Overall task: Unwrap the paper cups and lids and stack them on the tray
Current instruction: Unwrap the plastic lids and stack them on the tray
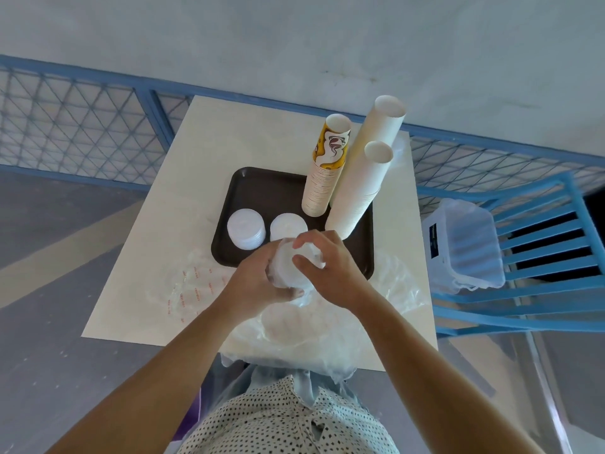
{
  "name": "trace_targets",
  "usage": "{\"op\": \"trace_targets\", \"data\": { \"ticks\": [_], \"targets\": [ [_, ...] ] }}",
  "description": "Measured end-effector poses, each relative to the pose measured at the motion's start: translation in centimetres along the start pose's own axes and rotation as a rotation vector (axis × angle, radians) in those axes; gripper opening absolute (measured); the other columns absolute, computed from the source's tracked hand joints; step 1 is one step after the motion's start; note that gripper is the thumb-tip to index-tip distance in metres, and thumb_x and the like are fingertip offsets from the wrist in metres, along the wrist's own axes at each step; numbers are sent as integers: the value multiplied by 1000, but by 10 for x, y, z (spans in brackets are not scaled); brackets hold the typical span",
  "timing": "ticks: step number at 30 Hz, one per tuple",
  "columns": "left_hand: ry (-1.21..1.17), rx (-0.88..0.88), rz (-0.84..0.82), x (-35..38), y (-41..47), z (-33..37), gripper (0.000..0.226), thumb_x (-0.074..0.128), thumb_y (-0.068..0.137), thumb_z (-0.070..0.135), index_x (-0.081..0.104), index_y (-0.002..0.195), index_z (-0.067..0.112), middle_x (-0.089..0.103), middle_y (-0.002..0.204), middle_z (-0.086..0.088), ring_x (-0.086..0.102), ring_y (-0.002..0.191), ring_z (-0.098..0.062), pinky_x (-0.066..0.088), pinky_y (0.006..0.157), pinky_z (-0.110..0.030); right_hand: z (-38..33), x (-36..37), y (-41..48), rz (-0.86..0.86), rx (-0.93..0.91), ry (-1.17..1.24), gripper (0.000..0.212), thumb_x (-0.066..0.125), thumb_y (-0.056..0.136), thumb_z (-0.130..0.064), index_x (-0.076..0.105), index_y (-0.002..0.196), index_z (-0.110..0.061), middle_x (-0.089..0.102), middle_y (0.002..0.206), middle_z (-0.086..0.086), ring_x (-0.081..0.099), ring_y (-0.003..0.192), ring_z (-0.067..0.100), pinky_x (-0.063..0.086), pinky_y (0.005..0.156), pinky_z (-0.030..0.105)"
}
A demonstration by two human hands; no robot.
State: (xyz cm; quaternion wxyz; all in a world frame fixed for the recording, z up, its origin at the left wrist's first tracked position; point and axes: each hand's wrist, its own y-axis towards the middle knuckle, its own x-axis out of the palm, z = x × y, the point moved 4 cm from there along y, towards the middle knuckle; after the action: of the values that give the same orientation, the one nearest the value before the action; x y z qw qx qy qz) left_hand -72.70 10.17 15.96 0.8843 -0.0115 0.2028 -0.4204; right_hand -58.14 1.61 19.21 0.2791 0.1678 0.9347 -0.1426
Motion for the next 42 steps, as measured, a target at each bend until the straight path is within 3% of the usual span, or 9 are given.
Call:
{"op": "trace_targets", "data": {
  "ticks": [5,8,13,16,18,22,30,37,42],
  "targets": [
    [-2,48,-40,-6,-2,2,94,97,71,28,44,149,37,58,133,23,59,122,-11,56,96,-21,0,4,-8,-20,28,39,23,67,97,-24,60,117,-31,59,121,-2,58,108,18,47,81,15],
    [-57,41,-74,-8,-4,3,96,95,73,25,40,150,38,53,136,27,55,126,-5,52,94,-11,1,5,-11,-8,39,65,22,69,97,-24,61,115,-32,61,119,-3,58,108,16,48,83,18],
    [-355,-119,-57,-11,-6,1,73,73,87,61,41,151,41,58,138,12,60,125,-11,55,94,-21,1,5,-10,5,4,72,26,73,95,-19,59,113,-30,62,114,-12,57,112,14,42,88,10],
    [-361,-216,51,-14,1,-1,53,65,96,50,50,145,35,67,125,8,66,114,-14,53,83,-16,1,2,-9,13,20,112,32,75,94,-19,57,117,-31,60,114,-14,57,106,8,51,95,21],
    [-351,-215,65,-16,8,-6,46,68,98,44,60,141,29,72,117,6,69,107,-16,56,90,-23,2,1,-8,16,38,134,37,76,94,-19,55,121,-33,59,119,-9,59,107,11,58,96,32],
    [-411,-257,31,-17,11,-7,27,74,95,33,75,121,26,78,105,6,73,101,-18,57,90,-29,3,0,-5,3,77,172,49,79,91,-20,52,128,-36,57,119,-4,63,104,20,64,83,31],
    [-692,-365,32,-14,11,-7,43,86,84,15,75,120,37,68,130,-7,66,118,-31,59,99,-50,10,4,-3,20,143,284,21,66,102,-30,65,121,-36,65,117,0,68,102,22,62,79,26],
    [-499,-308,4,-8,11,-6,45,86,83,35,71,124,30,70,122,-5,68,116,-31,62,94,-50,10,6,-5,186,136,200,29,70,97,-38,59,123,-31,65,107,0,65,93,17,56,73,22],
    [-448,-276,34,-8,9,-4,41,83,87,34,70,125,26,71,121,-2,67,115,-30,62,94,-49,12,9,-8,235,138,256,34,71,96,-42,56,126,-33,63,104,-2,66,88,15,50,65,18]
  ]
}}
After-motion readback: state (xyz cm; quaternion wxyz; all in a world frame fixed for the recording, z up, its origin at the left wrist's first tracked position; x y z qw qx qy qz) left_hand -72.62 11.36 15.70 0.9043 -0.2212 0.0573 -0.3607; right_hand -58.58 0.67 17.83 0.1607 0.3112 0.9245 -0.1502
